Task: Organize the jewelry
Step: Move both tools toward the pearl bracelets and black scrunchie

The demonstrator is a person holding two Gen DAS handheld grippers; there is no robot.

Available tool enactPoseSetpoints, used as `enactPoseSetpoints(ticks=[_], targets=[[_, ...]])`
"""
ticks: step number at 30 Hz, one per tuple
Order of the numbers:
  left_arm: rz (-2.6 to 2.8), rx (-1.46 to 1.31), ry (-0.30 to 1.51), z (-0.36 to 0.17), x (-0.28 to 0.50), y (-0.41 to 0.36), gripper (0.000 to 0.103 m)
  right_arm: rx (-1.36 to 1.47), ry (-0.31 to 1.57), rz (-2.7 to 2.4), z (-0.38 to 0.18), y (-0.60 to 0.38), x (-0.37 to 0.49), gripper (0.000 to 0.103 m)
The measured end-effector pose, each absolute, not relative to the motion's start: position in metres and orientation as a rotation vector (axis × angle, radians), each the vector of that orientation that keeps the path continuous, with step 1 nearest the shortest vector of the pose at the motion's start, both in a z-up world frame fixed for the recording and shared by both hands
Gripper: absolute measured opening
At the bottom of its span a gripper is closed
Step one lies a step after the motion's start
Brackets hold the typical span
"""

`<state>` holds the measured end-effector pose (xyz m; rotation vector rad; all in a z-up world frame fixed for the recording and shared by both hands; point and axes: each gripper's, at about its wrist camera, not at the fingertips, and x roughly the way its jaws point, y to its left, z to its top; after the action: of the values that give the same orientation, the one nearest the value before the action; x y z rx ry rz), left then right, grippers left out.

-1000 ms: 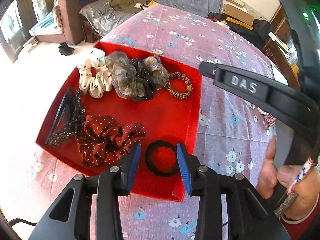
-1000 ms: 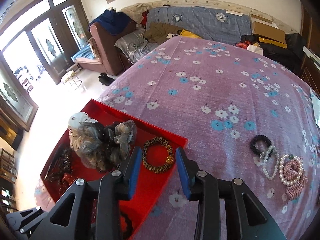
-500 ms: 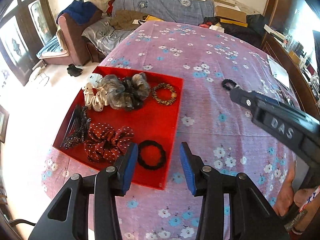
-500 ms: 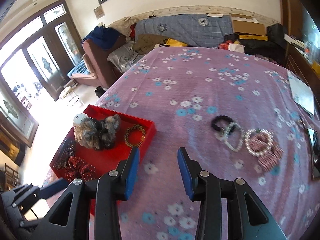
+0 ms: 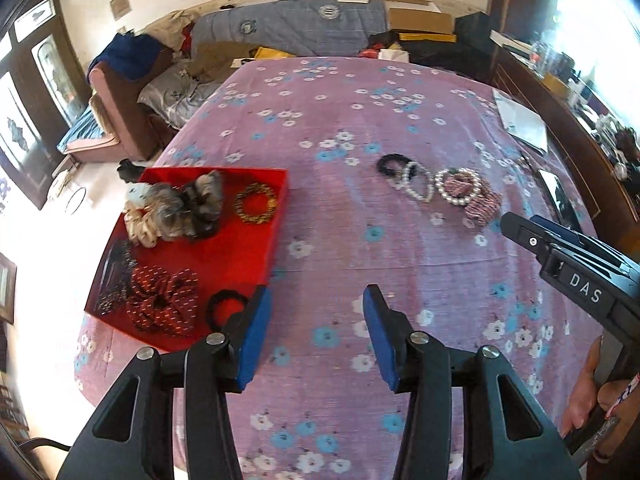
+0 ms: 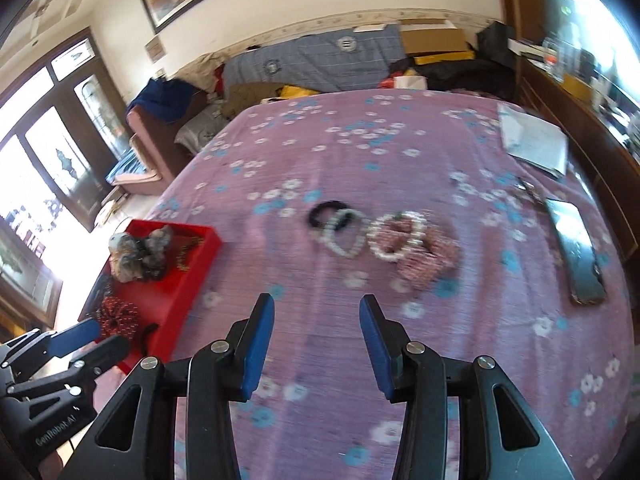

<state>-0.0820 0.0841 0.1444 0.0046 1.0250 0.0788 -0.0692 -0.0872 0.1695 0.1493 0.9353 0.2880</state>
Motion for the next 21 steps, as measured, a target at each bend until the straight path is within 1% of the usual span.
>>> enactPoseSetpoints(ticks=[6,13,17,21], targets=[[0.074,-0.011,1.048,0.139,-0.066,0.075,0.049,0.168,0.950,0.222,0.159,-0.135,-0.070,0.050],[0.065,-0.058,1.069,0.131,-0.019,0.072,0.049,0.180,0.980,0.190,0.143,-0.165,-0.062,0.050],[0.036,-0.073,1.085,0.117,0.015,0.062,0.049,0.187,1.002,0.190,0.132,-0.173,-0.051,0.050],[0.019,-0.121,1.127,0.090,0.055,0.053,0.049,0.206,1.016,0.205,0.123,-0.177,-0.034,0.050]])
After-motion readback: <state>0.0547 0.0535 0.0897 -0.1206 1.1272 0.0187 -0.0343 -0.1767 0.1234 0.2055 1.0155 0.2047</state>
